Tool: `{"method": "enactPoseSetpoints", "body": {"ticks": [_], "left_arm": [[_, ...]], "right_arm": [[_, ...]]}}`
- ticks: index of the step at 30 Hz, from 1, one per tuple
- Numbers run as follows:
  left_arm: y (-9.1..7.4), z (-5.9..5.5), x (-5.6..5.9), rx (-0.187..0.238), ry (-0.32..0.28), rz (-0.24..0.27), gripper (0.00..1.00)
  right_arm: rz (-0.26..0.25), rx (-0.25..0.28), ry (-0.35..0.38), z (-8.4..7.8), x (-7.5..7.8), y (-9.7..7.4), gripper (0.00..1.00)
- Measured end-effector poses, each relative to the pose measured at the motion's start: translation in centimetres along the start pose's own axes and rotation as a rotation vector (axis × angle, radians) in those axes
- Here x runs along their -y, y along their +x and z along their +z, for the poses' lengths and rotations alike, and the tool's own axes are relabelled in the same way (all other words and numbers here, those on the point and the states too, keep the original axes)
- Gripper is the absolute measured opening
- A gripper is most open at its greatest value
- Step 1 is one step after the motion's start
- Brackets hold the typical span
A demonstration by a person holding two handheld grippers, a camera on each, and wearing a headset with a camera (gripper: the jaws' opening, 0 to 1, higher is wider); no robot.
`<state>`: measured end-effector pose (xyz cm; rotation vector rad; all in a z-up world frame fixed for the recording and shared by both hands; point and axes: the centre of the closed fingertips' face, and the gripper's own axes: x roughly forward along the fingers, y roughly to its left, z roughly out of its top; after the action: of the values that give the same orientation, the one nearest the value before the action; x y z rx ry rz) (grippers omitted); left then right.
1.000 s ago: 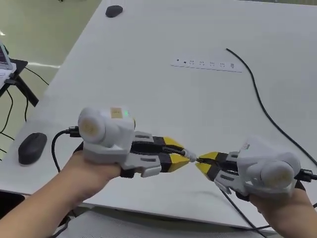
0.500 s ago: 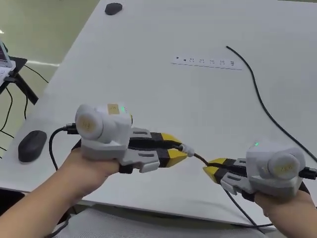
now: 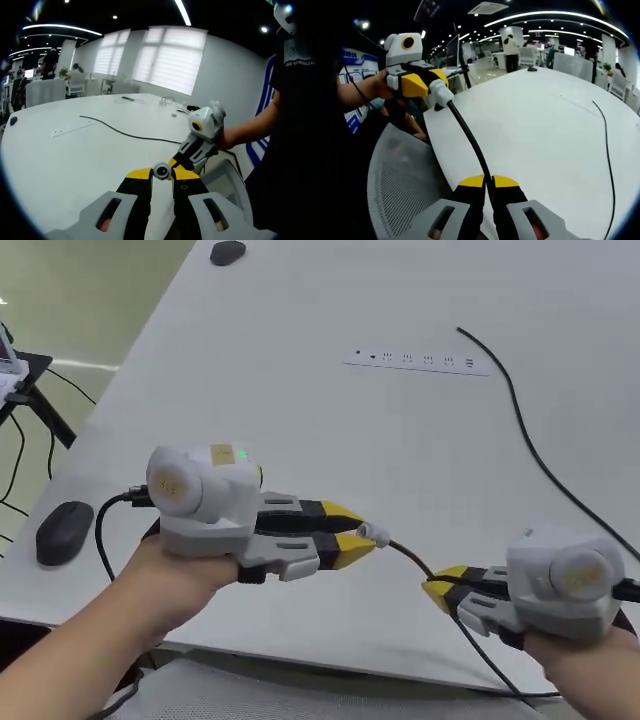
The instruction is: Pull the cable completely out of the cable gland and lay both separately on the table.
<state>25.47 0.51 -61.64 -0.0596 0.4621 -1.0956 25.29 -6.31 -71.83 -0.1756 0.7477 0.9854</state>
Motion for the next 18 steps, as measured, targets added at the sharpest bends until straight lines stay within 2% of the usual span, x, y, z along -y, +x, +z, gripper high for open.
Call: {"method": "enactPoseSetpoints", "body": {"ticks": [7, 13, 18], "left_arm": [[-0.1, -0.1, -0.2, 0.001, -0.007, 0.008, 0.15], [-0.3, 0.0, -0.2, 0.002, -0.013, 0.008, 0.15], [-0.2, -0.3, -0.1, -0.008, -0.011, 0.008, 0.15]], "right_arm": [[-0.034, -0.009, -0.007, -0.8, 1.1, -0.3, 0.0], [-0.034, -0.008, -0.008, -1.5, 1.8, -0.5, 0.0], [-0.037, -0.006, -0.013, -1.5, 2.0, -0.5, 0.0]]}}
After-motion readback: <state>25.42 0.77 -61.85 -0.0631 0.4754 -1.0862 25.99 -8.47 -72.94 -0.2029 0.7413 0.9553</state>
